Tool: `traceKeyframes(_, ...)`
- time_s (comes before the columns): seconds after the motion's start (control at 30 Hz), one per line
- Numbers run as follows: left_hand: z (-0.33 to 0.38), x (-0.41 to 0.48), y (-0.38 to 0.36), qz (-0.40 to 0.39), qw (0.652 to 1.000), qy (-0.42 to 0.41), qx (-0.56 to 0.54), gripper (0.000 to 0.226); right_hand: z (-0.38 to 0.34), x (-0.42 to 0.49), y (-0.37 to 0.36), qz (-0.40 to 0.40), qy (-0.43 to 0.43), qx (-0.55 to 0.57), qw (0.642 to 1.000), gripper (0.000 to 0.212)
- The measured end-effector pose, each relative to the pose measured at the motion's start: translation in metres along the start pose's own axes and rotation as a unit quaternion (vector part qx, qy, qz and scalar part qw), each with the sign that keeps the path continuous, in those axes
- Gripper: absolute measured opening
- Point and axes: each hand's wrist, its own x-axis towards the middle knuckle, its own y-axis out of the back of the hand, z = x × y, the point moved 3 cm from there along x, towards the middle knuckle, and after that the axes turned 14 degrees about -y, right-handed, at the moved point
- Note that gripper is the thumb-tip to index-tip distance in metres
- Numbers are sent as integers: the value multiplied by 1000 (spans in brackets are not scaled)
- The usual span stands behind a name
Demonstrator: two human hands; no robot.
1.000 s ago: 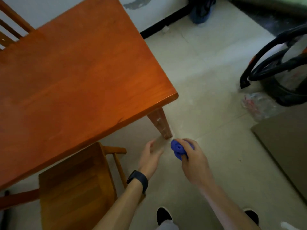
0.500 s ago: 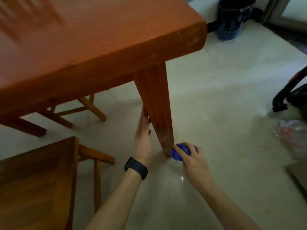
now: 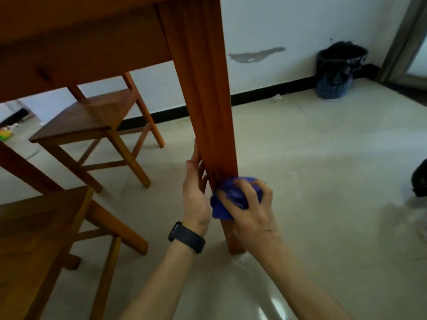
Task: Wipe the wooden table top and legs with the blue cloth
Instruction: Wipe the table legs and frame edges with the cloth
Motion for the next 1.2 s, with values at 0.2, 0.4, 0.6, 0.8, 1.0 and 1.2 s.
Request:
traceKeyframes(0.2, -21, -9, 4, -20, 1000, -21, -4, 46, 23, -51, 0, -239, -59, -12, 969, 70)
traceKeyframes(0.4, -2, 10, 24, -5, 1000, 18, 6, 53, -66, 88, 119, 126, 94, 115, 981, 59)
traceKeyframes(0.6, 6, 16, 40, -89, 995, 49, 16, 52, -43, 91, 67, 176, 129, -51, 975, 61)
traceKeyframes(0.8, -12, 1, 46, -126, 990, 59, 27, 66, 4, -46, -16, -300, 94, -193, 930, 65)
traceKeyframes(1.0, -21, -6, 49, -142, 986, 77, 28, 55, -21, -5, 36, 16, -82, 50, 995, 67)
traceKeyframes(1.2, -28, -9, 53, -132, 987, 94, 9, 41, -35, 15, 6, 144, -71, 30, 987, 61)
